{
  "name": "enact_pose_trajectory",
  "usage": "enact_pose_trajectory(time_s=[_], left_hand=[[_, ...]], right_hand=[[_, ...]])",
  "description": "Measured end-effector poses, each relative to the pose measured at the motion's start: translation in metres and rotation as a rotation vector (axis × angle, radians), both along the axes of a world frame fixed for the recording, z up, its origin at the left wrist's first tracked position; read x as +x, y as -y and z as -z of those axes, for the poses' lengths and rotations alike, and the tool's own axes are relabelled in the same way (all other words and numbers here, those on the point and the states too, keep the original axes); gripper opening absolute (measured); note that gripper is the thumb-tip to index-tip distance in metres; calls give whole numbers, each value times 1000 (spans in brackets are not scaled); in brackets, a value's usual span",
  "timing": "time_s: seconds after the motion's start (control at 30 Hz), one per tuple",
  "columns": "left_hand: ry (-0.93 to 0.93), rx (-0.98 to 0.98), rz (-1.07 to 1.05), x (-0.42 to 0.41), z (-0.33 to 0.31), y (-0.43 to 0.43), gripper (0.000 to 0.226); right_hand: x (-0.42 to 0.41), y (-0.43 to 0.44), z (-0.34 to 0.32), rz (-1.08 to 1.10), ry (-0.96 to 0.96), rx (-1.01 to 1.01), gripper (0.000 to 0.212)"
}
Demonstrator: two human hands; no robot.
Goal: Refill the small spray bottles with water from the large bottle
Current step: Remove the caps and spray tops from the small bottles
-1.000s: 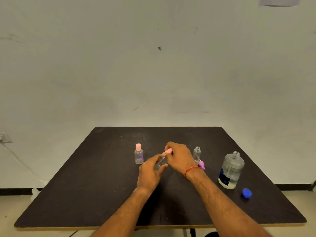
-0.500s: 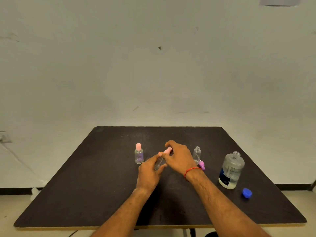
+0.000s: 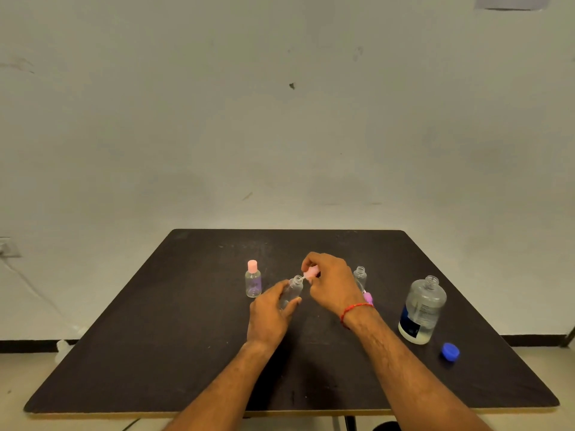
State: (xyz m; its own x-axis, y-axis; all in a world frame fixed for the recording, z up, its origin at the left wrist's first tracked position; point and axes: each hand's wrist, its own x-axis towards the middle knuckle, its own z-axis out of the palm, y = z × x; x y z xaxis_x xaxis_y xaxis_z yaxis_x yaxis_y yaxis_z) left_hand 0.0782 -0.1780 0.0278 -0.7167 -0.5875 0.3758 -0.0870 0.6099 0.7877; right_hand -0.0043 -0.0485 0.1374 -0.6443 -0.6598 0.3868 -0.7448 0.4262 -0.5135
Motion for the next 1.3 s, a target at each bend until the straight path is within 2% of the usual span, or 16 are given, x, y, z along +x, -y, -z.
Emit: enact_pose_trajectory(time_s=[0.33,0.53,0.73,0.9,1.23,1.3], left_hand=[[44,37,-103,-4,1,3,33],[23,112,-117,-11,3,1,28],[45,122,-152,-15,8,7,24],[72,133,-167,-19,10,11,19],[70,181,-174,-35,18,19,18],[65,194,-177,-40,19,21,19]], right_hand=[[-15,-30,-6,122,-14,-189,21],[-12,-28,28,223,33,-282,13],[-3,-9,72,278,116,-374,19],[-1,6,101,356,207,-312,16],[-5,28,128,431,235,-307,21],[-9,31,131,435,235,-302,14]])
